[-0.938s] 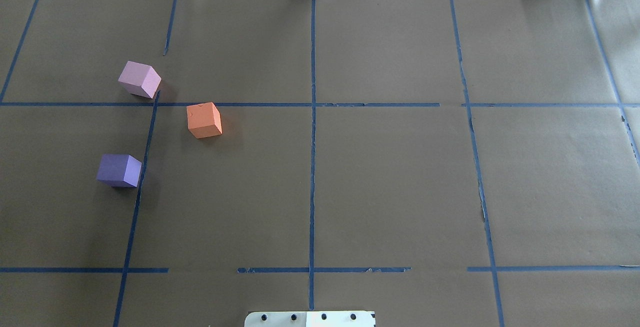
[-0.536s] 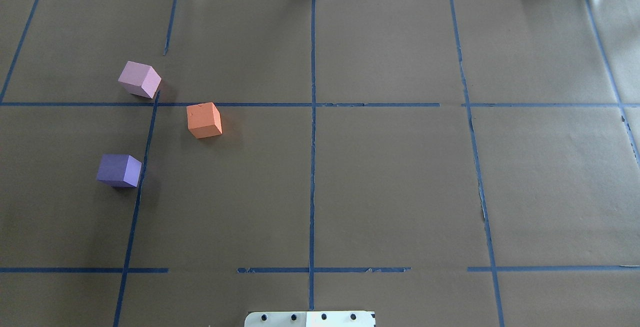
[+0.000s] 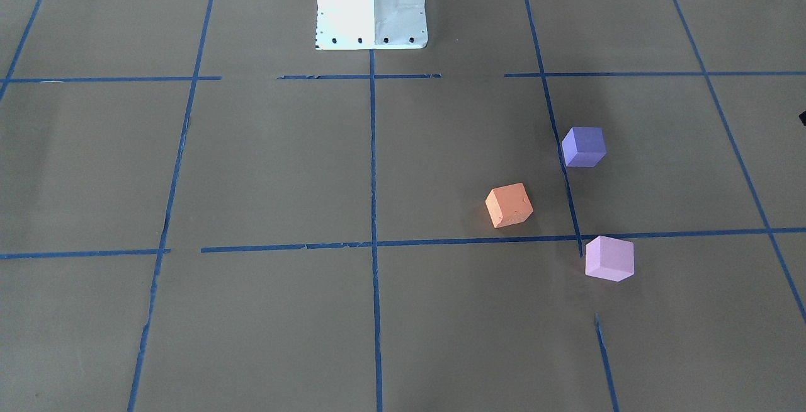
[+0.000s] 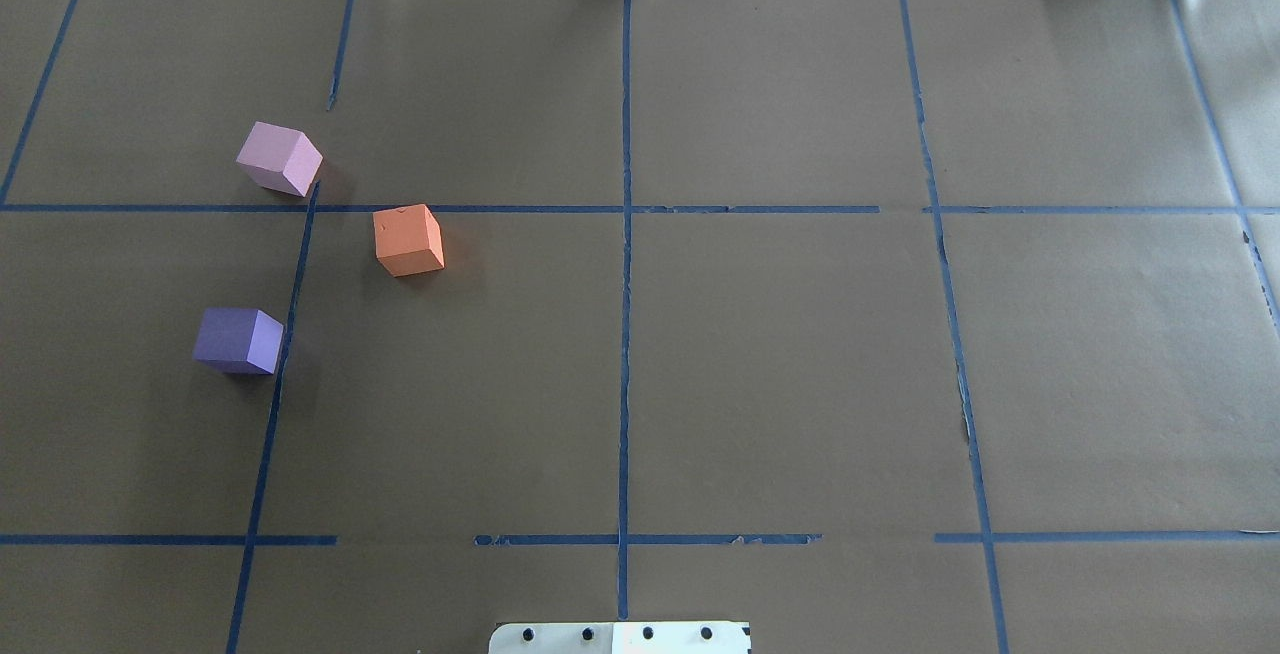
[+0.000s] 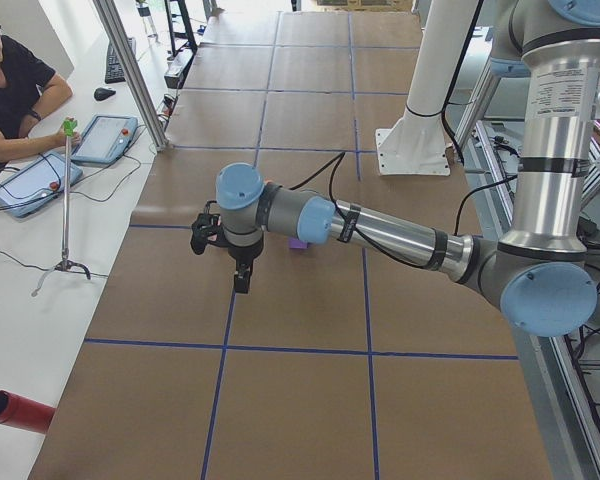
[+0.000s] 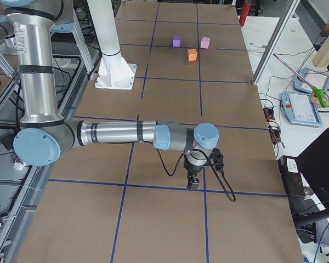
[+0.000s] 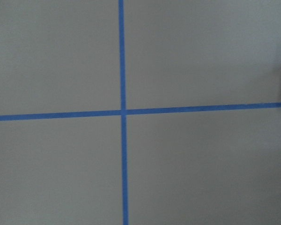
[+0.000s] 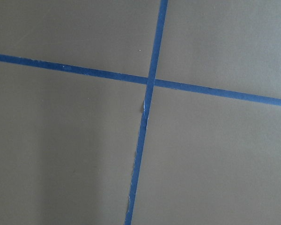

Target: Arrange blocks in a line

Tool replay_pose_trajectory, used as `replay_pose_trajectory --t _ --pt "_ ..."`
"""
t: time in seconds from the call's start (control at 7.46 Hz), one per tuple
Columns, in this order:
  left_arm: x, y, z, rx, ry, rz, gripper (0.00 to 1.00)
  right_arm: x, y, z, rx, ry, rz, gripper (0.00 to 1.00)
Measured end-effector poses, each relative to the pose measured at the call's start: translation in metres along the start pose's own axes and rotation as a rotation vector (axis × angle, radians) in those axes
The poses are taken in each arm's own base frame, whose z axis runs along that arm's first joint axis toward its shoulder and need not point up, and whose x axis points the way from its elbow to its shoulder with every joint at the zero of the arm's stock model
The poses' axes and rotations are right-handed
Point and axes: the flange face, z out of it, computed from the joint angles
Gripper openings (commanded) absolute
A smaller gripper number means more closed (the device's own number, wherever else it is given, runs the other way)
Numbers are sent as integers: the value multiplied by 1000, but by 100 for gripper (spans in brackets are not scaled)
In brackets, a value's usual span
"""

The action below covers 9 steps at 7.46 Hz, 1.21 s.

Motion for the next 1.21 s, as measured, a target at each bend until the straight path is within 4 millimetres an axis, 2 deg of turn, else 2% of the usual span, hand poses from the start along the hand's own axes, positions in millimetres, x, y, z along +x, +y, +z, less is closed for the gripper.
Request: replay_pose_trajectory --t 0.27,0.4,0.54,0.67,0.94,1.21 --pt "135 -38 16 -48 42 -65 100 0 0 0 0 0 0 100" --pt "203 -42 35 -91 62 -89 100 0 0 0 0 0 0 100" --pt "262 -40 63 -148 72 -108 100 0 0 0 0 0 0 100" --pt "306 -38 91 -193 76 -126 100 0 0 0 0 0 0 100" --pt "354 -36 145 -216 78 -211 100 0 0 0 0 0 0 100" --pt "388 -20 186 -174 36 -278 100 0 0 0 0 0 1 100"
